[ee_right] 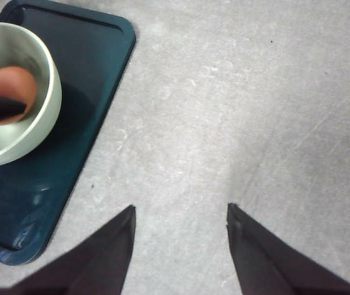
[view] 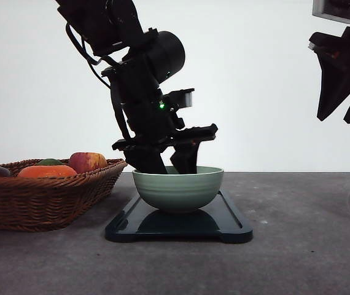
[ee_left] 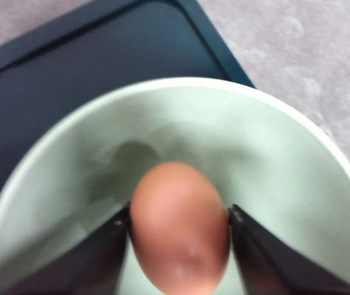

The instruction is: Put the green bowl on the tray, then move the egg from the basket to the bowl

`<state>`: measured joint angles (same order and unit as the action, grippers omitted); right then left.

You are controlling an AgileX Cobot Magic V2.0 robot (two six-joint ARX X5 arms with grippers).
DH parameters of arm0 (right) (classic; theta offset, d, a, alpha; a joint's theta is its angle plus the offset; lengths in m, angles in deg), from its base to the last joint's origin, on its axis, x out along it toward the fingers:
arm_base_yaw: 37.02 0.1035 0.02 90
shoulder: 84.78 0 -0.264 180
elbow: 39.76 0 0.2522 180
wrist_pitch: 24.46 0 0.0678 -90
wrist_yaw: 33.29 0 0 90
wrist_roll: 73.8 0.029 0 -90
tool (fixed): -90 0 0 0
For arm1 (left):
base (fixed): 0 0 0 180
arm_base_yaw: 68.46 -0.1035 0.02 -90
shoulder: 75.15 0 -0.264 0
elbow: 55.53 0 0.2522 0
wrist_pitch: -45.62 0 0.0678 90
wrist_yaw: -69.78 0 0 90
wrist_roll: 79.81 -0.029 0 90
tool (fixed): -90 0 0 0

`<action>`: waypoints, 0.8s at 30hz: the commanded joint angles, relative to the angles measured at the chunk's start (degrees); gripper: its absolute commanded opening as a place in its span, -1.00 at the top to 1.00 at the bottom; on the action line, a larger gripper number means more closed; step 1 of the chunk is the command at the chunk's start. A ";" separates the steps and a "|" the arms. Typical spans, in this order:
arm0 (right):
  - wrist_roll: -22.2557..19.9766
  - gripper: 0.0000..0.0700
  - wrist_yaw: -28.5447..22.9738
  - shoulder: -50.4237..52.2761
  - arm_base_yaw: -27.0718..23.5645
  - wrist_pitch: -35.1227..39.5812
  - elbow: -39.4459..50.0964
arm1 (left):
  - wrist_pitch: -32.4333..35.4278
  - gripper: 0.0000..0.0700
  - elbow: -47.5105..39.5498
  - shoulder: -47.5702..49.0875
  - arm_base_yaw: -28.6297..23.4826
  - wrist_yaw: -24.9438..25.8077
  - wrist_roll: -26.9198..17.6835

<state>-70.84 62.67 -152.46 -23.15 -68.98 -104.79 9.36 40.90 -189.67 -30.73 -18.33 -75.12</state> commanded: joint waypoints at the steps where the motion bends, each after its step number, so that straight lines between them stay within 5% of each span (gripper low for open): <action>1: -0.44 0.18 0.00 -0.39 0.24 0.24 -0.42 | -0.05 -0.17 1.23 -1.76 0.79 0.26 -0.92; 16: -0.44 0.18 0.00 -0.39 0.24 0.22 -0.42 | 0.11 -0.17 2.40 6.87 0.94 0.25 -0.44; 24: -0.48 0.18 0.00 -0.39 0.24 0.18 -0.42 | 0.06 -0.23 2.05 13.94 0.47 0.20 5.26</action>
<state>-70.84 62.68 -152.46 -23.15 -69.03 -104.79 9.02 42.23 -176.13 -30.50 -18.35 -71.53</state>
